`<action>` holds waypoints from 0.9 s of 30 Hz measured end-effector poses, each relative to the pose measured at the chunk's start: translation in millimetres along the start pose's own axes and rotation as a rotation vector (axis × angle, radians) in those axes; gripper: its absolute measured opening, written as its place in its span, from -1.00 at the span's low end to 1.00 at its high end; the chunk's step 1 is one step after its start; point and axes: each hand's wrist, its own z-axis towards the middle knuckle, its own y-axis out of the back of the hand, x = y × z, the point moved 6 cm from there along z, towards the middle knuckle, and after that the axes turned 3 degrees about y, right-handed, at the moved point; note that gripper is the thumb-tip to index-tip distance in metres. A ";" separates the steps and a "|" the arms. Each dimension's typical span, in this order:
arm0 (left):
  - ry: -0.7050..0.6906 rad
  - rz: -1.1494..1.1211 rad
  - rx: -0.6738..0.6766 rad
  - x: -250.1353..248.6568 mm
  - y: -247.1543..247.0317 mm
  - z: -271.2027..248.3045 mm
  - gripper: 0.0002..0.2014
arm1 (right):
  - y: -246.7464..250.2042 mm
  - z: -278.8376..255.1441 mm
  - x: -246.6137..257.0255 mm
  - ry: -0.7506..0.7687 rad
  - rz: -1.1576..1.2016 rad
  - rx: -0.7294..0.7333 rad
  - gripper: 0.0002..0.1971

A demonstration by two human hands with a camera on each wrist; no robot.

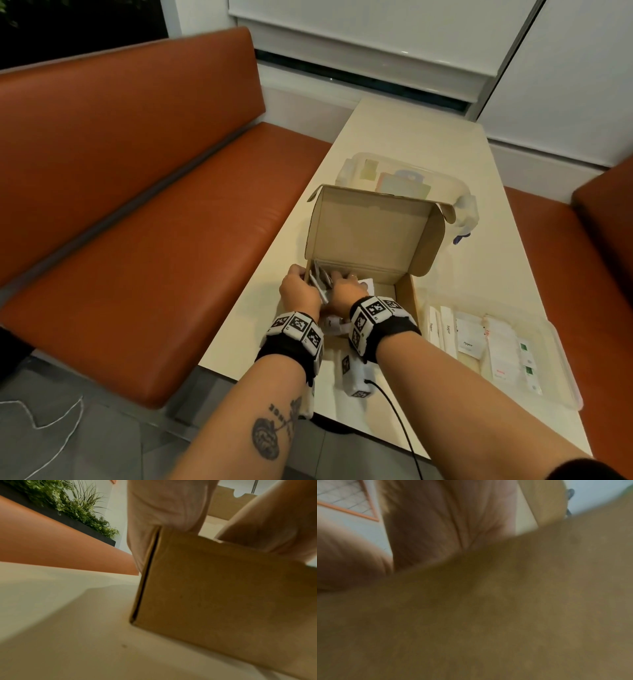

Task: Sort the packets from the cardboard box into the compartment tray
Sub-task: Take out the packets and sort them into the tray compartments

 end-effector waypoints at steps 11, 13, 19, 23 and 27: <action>-0.017 0.040 -0.024 1.3 -1.5 -0.5 -0.75 | 2.8 -17.8 11.6 0.154 -0.050 0.053 -0.70; -0.019 0.050 -0.024 1.3 -2.1 0.2 -0.73 | 3.8 -20.9 8.1 0.157 -0.053 0.066 -0.69; -0.035 0.062 -0.034 0.6 -1.3 -0.5 -0.71 | 8.2 -29.3 -2.9 0.136 0.002 0.024 -0.67; -0.023 0.065 -0.033 1.8 -2.3 -0.2 -0.70 | 18.2 -33.1 -18.8 0.070 0.221 -0.093 -0.85; -0.024 0.073 -0.014 2.0 -5.4 3.5 -0.78 | 35.5 -36.3 -31.1 0.054 0.461 -0.213 -0.89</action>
